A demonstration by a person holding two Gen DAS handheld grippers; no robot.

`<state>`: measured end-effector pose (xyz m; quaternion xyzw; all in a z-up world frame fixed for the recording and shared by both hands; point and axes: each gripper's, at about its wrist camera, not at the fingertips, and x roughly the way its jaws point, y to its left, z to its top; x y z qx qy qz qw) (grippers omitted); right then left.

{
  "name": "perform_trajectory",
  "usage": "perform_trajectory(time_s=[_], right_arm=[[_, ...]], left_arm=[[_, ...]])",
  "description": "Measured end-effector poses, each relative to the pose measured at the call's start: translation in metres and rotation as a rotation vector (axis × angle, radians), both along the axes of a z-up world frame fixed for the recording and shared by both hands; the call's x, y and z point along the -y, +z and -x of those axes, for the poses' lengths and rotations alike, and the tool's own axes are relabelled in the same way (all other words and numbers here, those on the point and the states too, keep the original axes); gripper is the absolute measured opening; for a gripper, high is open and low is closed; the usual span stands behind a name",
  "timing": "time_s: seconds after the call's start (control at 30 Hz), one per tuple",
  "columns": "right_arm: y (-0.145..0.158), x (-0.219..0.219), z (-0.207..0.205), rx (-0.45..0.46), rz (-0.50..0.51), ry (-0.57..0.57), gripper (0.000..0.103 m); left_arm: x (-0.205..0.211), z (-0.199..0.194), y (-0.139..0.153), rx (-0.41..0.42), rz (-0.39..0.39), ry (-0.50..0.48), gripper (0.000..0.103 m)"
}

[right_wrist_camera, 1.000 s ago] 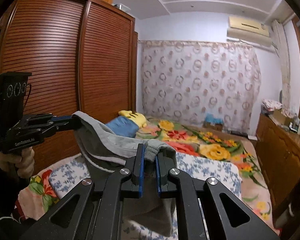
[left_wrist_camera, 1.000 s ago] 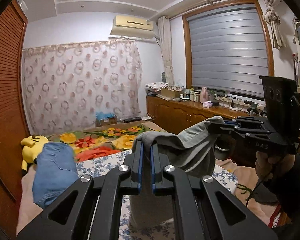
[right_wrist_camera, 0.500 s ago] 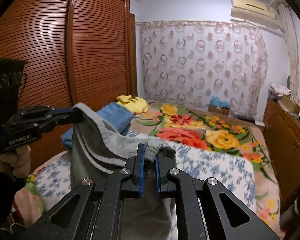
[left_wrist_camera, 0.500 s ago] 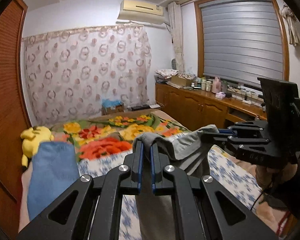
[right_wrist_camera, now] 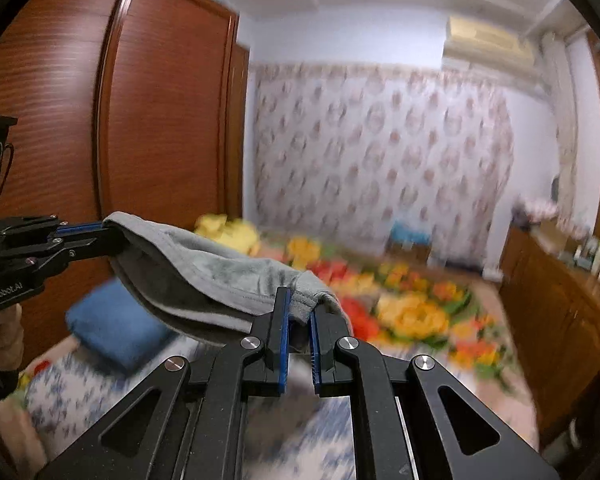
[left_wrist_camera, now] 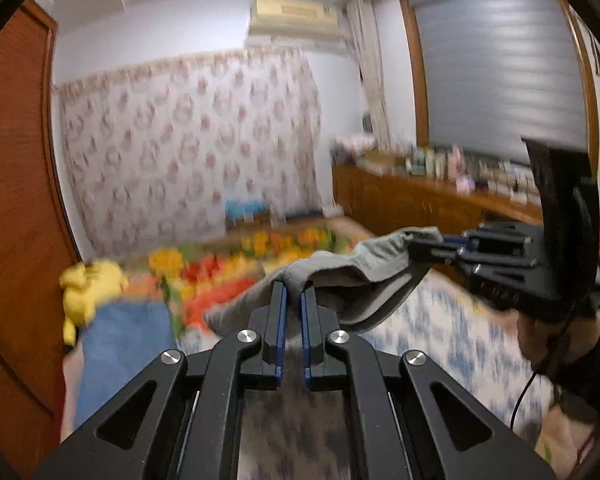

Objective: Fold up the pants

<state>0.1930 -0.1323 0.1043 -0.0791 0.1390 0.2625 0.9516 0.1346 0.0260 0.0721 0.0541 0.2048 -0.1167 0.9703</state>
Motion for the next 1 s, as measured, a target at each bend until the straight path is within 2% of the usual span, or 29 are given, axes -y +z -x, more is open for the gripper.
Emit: perform_trajectory(time_s=[0.2, 0.33, 0.73, 1.0], right_arm=[[-0.074, -0.007, 0.033, -0.219, 0.024, 0.068, 0.008], [-0.094, -0.007, 0.051, -0.272, 0.043, 0.066, 0.008], [-0.127, -0.002, 0.052, -0.330, 0.050, 0.050, 0.008], [-0.142, -0.003, 0.051, -0.375, 0.040, 0.044, 0.008]], left_arm=[[-0.005, 0.048, -0.081, -0.157, 0.026, -0.011, 0.007], [-0.001, 0.078, -0.115, -0.221, 0.031, -0.027, 0.007], [-0.005, 0.083, -0.141, -0.280, 0.053, 0.003, 0.007], [-0.002, 0.083, -0.152, -0.292, 0.023, 0.024, 0.007]])
